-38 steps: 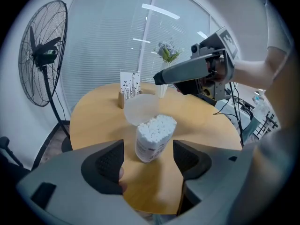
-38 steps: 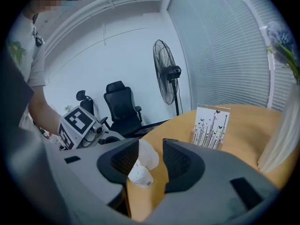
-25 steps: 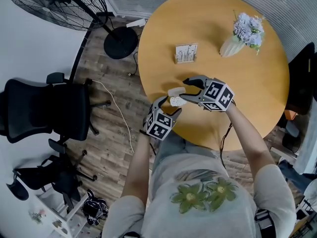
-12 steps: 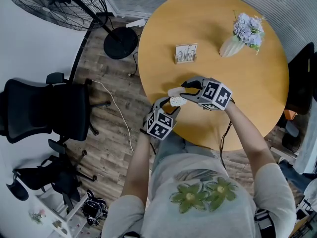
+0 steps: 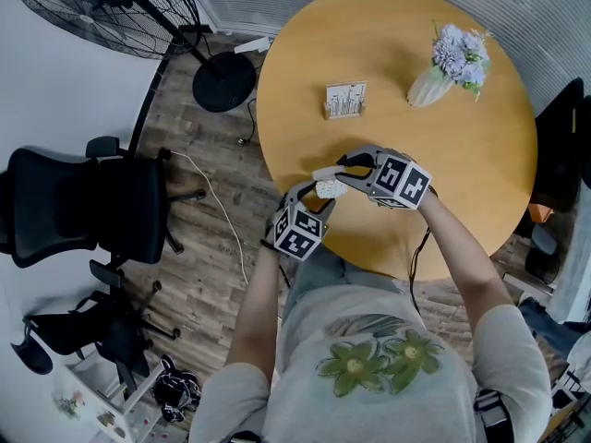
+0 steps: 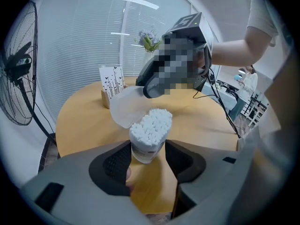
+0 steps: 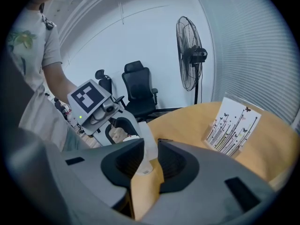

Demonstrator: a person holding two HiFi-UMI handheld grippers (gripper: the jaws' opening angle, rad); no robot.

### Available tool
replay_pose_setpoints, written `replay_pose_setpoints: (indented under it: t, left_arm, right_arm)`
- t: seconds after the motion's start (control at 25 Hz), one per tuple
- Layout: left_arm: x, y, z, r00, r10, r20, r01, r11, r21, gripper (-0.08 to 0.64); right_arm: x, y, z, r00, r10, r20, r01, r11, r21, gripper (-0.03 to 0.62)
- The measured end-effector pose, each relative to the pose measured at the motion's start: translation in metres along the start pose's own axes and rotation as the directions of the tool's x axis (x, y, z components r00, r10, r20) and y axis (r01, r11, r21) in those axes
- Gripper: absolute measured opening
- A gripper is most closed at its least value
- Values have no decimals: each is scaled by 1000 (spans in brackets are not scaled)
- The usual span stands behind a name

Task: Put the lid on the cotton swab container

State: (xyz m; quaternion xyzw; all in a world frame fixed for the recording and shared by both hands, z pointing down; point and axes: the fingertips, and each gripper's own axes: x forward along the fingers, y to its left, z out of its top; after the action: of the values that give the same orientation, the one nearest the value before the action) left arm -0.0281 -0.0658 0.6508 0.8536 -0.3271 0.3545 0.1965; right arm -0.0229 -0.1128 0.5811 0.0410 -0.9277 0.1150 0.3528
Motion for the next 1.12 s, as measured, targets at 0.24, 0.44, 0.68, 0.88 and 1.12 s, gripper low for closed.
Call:
replay_pose_setpoints:
  t: [0.24, 0.44, 0.68, 0.88, 1.12]
  left_arm:
    - [1, -2, -1, 1000, -5, -6, 5, 1000, 4, 229]
    - [1, -1, -1, 1000, -4, -9, 4, 1000, 1, 229]
    - [1, -2, -1, 1000, -9, -8, 9, 1000, 1, 229]
    - [1, -2, -1, 1000, -9, -10, 9, 1000, 3, 230]
    - [1, -2, -1, 1000, -8, -10, 8, 1000, 1, 229]
  right_arm:
    - [-2, 4, -2, 1000, -5, -8, 5, 1000, -24, 97]
    - [-3, 8, -3, 1000, -6, -7, 6, 999, -37, 109]
    - [-4, 11, -4, 1000, -4, -4, 4, 999, -44, 110]
    - [-6, 15, -5, 1000, -2, -2, 2, 998, -55, 117]
    - [-7, 19, -4, 1000, -3, 10, 4, 998, -68, 124]
